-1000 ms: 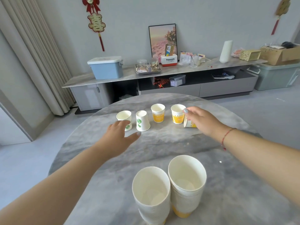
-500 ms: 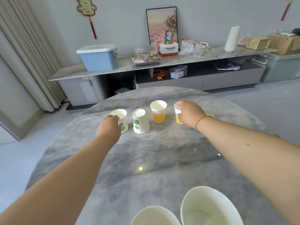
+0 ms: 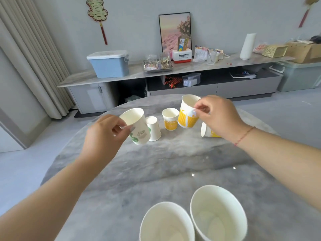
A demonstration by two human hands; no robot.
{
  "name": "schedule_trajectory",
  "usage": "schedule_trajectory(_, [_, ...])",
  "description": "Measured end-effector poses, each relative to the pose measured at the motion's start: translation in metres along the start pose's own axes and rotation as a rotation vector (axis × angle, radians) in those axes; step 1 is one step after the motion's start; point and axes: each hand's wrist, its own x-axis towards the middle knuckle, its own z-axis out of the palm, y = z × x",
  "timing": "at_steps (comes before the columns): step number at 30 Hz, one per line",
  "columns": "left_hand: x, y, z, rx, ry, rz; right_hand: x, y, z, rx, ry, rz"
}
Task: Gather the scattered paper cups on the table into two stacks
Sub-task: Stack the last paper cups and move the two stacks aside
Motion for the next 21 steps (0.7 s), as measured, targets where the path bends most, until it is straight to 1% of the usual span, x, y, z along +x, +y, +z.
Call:
schedule_trajectory(3, [-0.029,0.036,-0.051,-0.182,0.027,0.095,-0.027,-0.034,-0.049,0.149,0.087,-0.112])
schedule_trajectory(6, [-0.060,0.060,-0.091,-0.315,0.001,0.226,-0.065,-0.063,-0.091,0.261,0.090,-0.205])
schedule_trajectory(9, [-0.083,0.070,-0.113,-0.370,-0.046,0.292,-0.098,-0.077,-0.118,0.299,0.087,-0.303])
schedule_trajectory(11, [-0.097,0.076,-0.121,-0.352,-0.080,0.352,-0.117,-0.079,-0.128,0.276,0.078,-0.367])
schedule_trajectory(13, [-0.108,0.085,-0.124,-0.248,-0.093,0.418,-0.131,-0.079,-0.133,0.251,0.060,-0.416])
schedule_trajectory(15, [-0.117,0.090,-0.120,-0.187,-0.107,0.446,-0.142,-0.077,-0.129,0.222,0.032,-0.447])
schedule_trajectory(17, [-0.126,0.090,-0.113,-0.177,-0.169,0.465,-0.152,-0.075,-0.121,0.191,-0.044,-0.470])
schedule_trajectory(19, [-0.131,0.086,-0.107,-0.178,-0.282,0.469,-0.159,-0.072,-0.113,0.157,-0.148,-0.465])
schedule_trajectory(21, [-0.132,0.082,-0.107,-0.185,-0.328,0.437,-0.160,-0.069,-0.112,0.168,-0.201,-0.439])
